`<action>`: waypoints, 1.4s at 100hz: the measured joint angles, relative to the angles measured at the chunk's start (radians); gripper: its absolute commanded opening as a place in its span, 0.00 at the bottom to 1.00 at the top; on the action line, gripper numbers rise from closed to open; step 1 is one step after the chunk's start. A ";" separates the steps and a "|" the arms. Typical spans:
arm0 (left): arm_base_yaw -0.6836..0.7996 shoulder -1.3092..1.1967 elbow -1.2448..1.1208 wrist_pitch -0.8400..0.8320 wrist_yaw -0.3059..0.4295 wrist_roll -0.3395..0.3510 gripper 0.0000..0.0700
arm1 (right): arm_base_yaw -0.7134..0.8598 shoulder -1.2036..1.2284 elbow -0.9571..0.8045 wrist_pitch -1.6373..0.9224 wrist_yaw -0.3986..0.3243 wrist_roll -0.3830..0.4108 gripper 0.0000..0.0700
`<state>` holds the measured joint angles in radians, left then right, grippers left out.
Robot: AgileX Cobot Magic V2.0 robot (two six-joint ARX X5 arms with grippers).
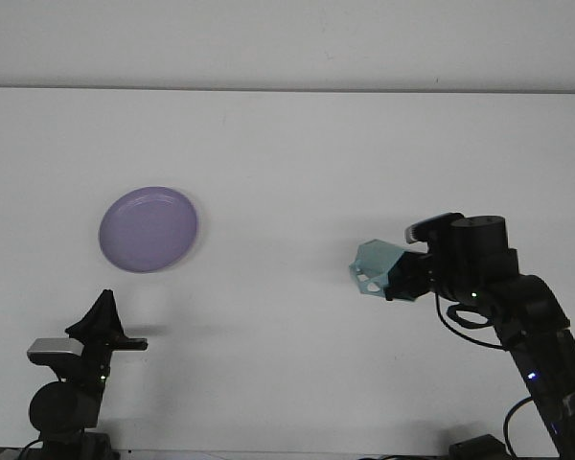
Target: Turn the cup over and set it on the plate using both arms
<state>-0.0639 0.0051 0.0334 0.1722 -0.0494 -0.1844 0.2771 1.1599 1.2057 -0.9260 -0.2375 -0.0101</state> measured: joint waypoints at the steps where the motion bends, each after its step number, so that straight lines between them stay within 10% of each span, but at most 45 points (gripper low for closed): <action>1: 0.000 0.000 0.000 0.000 0.000 0.000 0.02 | 0.012 0.007 0.011 -0.010 0.002 0.000 0.01; 51: 0.000 0.000 0.000 0.000 0.000 -0.010 0.02 | 0.438 0.451 0.257 -0.309 0.121 -0.051 0.01; 140: 0.000 0.000 0.000 -0.001 0.000 -0.010 0.02 | 0.491 0.624 0.258 -0.290 0.162 -0.080 0.03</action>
<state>-0.0639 0.0051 0.0334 0.1715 -0.0494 -0.1944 0.7685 1.7840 1.4635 -1.2163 -0.0757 -0.0906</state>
